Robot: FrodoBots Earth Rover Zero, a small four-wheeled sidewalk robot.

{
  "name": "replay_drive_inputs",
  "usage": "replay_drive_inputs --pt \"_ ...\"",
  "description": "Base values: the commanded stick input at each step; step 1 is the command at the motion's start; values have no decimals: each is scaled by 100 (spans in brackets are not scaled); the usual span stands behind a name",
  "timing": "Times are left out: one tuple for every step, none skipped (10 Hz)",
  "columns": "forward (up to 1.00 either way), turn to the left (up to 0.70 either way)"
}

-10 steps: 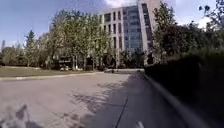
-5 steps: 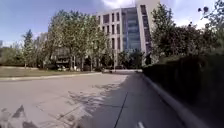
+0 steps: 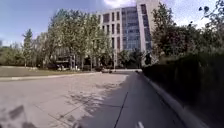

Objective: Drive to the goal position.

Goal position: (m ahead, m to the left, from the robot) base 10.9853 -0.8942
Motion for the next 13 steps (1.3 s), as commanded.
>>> replay_drive_inputs --pt "45 -27" --pt "45 -27" --pt "45 -27" --pt "45 -27" --pt "45 -27" --pt "45 -27" --pt "45 -27" --pt "45 -27" --pt "45 -27" --pt "45 -27" --pt "45 -21" --pt "45 0" --pt "45 0"
